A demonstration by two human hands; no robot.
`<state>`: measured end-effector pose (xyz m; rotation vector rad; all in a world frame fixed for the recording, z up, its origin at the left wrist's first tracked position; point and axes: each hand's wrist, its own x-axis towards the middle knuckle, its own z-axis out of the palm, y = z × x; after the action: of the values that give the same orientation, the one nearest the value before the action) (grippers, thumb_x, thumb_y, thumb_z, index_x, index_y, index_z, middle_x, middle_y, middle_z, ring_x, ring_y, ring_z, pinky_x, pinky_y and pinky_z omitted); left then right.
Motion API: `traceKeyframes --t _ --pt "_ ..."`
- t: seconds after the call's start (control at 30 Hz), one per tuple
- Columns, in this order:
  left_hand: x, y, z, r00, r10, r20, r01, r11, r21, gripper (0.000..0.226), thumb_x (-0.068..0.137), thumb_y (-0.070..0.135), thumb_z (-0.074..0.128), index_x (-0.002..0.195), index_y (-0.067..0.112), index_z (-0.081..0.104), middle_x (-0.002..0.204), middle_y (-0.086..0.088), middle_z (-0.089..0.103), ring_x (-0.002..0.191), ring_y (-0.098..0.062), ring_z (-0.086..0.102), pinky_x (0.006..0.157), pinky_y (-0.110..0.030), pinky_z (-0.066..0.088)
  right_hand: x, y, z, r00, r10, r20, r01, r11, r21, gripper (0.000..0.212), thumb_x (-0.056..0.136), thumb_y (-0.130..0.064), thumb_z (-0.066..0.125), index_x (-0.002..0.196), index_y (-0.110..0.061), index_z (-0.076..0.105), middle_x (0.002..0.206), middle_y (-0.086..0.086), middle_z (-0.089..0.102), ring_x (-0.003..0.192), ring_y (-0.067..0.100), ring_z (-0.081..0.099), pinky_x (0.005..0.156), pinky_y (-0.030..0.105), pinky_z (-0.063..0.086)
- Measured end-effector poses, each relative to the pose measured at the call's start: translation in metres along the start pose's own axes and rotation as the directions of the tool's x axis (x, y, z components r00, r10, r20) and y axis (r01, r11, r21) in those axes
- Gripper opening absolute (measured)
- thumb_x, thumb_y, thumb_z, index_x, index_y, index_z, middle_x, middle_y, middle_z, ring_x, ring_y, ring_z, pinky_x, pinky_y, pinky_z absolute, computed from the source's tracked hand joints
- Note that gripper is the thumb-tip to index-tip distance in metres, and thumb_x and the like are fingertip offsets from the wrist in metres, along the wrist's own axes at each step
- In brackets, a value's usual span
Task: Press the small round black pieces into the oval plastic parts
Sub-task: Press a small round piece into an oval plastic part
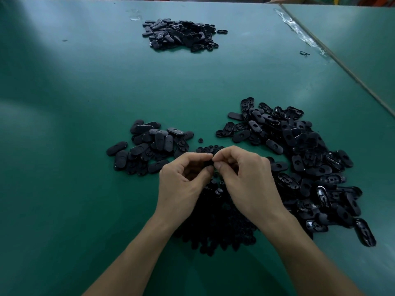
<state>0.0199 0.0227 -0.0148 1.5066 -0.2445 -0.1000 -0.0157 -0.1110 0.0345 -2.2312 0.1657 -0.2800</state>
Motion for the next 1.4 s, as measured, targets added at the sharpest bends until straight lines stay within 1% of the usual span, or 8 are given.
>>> traceKeyframes --t 0.23,0.4,0.63,0.73,0.93,1.1,1.23,1.4 --pt "-0.001 0.000 -0.001 0.999 -0.011 -0.031 0.010 1.000 -0.019 0.024 0.086 -0.002 0.075 0.105 0.012 0.076 0.097 -0.001 0.078 0.093 -0.019 0.075 0.085 -0.037 0.061 0.001 -0.001 0.009 0.998 -0.064 -0.011 0.061 0.986 -0.153 0.014 0.096 -0.008 0.062 0.101 -0.018 0.070 0.094 -0.008 0.065 0.081 0.000 0.058 0.073 0.003 0.044" --pt "0.000 0.000 0.000 1.000 -0.013 -0.027 0.013 1.000 -0.012 0.023 0.087 -0.002 0.074 0.104 0.014 0.076 0.097 0.000 0.078 0.094 -0.019 0.075 0.086 -0.036 0.060 0.004 0.000 0.003 0.999 -0.016 0.043 0.017 1.000 -0.024 0.015 0.094 -0.005 0.065 0.095 -0.019 0.072 0.081 -0.019 0.063 0.083 -0.007 0.062 0.068 0.001 0.044" --pt "-0.001 0.002 0.000 0.999 -0.011 -0.043 0.012 1.000 0.001 0.029 0.086 -0.002 0.075 0.102 0.023 0.072 0.095 0.004 0.077 0.091 -0.012 0.074 0.080 -0.021 0.057 0.005 0.004 -0.002 0.996 0.029 0.079 -0.036 0.995 0.088 0.017 0.094 -0.007 0.067 0.091 -0.023 0.070 0.078 -0.013 0.068 0.072 0.001 0.066 0.060 0.008 0.048" --pt "0.000 0.002 0.001 0.999 -0.006 -0.037 0.006 1.000 0.000 0.027 0.086 -0.001 0.075 0.099 0.022 0.072 0.093 0.003 0.077 0.088 -0.013 0.074 0.078 -0.021 0.058 0.004 0.006 -0.003 0.996 0.046 0.077 -0.054 0.992 0.118 0.017 0.093 -0.007 0.067 0.090 -0.023 0.070 0.078 -0.012 0.069 0.071 0.002 0.066 0.061 0.010 0.050" --pt "0.000 0.001 0.000 1.000 -0.018 -0.021 0.018 1.000 0.009 0.025 0.086 -0.001 0.076 0.099 0.020 0.075 0.092 0.001 0.078 0.087 -0.016 0.075 0.078 -0.024 0.059 0.004 0.004 -0.001 0.999 0.044 0.004 -0.044 0.998 0.053 0.014 0.090 -0.009 0.073 0.090 -0.023 0.074 0.080 -0.015 0.070 0.079 -0.005 0.066 0.067 0.005 0.048" --pt "0.000 0.002 0.000 0.999 -0.010 -0.035 0.009 1.000 -0.007 0.025 0.086 -0.002 0.075 0.097 0.020 0.074 0.091 0.001 0.077 0.085 -0.016 0.074 0.078 -0.023 0.058 0.002 0.003 0.002 0.993 0.108 -0.057 -0.102 0.990 0.097 0.015 0.088 -0.015 0.076 0.084 -0.029 0.070 0.076 -0.013 0.070 0.074 -0.002 0.067 0.067 0.013 0.054" --pt "0.000 0.002 0.000 0.999 -0.009 -0.036 0.009 1.000 -0.002 0.022 0.087 -0.003 0.074 0.099 0.015 0.073 0.092 -0.001 0.077 0.087 -0.016 0.075 0.078 -0.023 0.058 -0.001 0.003 0.006 0.987 0.153 -0.039 -0.145 0.977 0.158 0.014 0.088 -0.013 0.075 0.086 -0.026 0.073 0.075 -0.013 0.072 0.073 -0.001 0.068 0.068 0.015 0.056" --pt "0.001 0.003 0.000 1.000 -0.004 -0.027 0.004 1.000 -0.004 0.022 0.086 -0.003 0.074 0.101 0.013 0.073 0.093 -0.001 0.077 0.087 -0.016 0.075 0.078 -0.024 0.059 -0.004 0.000 0.009 0.992 0.104 -0.067 -0.096 0.989 0.112 0.016 0.090 -0.009 0.072 0.094 -0.023 0.077 0.082 -0.018 0.071 0.080 -0.006 0.067 0.069 0.004 0.048"
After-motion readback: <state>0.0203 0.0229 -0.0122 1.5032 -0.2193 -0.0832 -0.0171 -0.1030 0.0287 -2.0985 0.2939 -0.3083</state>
